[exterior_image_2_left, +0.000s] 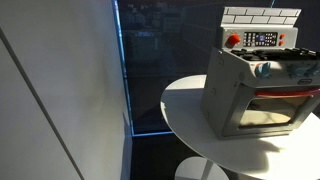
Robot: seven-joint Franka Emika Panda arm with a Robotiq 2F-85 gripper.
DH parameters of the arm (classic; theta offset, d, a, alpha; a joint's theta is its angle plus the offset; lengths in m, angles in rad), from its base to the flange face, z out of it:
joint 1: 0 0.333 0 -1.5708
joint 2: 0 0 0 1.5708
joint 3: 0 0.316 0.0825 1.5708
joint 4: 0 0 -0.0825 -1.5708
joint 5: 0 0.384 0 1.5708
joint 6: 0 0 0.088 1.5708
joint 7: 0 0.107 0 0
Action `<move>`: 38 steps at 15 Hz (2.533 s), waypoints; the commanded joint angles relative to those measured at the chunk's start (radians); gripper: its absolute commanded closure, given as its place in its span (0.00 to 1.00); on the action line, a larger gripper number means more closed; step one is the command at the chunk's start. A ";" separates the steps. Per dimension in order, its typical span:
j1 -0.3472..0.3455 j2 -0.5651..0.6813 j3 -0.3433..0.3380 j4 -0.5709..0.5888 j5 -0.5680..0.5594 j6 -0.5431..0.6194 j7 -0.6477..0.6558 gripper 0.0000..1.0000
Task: Press the top red button on the right
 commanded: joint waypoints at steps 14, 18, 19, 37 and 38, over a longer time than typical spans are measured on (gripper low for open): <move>0.021 0.064 0.009 0.029 -0.088 0.110 0.107 0.00; 0.023 0.093 0.008 0.054 -0.077 0.116 0.110 0.00; 0.024 0.100 0.007 0.059 -0.073 0.118 0.111 0.00; 0.054 0.231 0.003 0.190 -0.068 0.219 0.127 0.00; 0.057 0.236 0.002 0.198 -0.068 0.220 0.128 0.00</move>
